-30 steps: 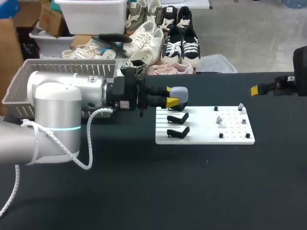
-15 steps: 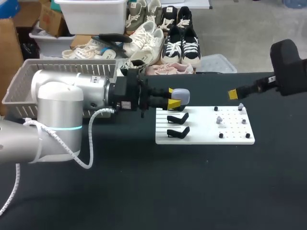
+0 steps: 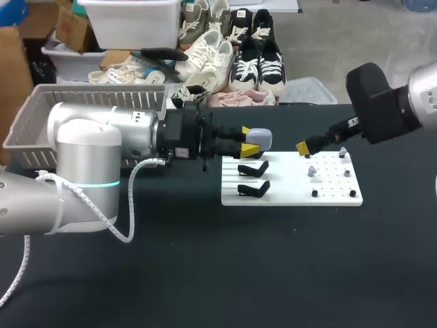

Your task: Pick up each earbud case from the left stands, insert the matching earbuds, close the lid, and place the case in the box.

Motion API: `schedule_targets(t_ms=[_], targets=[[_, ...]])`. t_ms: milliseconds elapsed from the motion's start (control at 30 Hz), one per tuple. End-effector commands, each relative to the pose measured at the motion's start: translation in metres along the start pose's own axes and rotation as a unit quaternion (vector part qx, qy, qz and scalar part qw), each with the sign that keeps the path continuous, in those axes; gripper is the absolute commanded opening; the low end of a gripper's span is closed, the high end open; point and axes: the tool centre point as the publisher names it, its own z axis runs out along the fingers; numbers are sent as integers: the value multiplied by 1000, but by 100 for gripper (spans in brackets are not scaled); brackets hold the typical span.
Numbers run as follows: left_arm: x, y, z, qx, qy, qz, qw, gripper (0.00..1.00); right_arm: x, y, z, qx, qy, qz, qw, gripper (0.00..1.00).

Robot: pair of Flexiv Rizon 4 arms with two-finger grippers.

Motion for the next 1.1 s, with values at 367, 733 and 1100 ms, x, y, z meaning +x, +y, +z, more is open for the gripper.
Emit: schedule_targets(t_ms=[367,733,1100], targets=[[3,-1,8,-1,-3,10,1000,0,-4,13,15,6,22,-7,1000,100],[3,-1,8,-1,-3,10,1000,0,-14,15,37,28,41,-24,998,100],[3,-1,8,-1,-3,10,1000,0,-19,4,61,64,68,-24,995,100]])
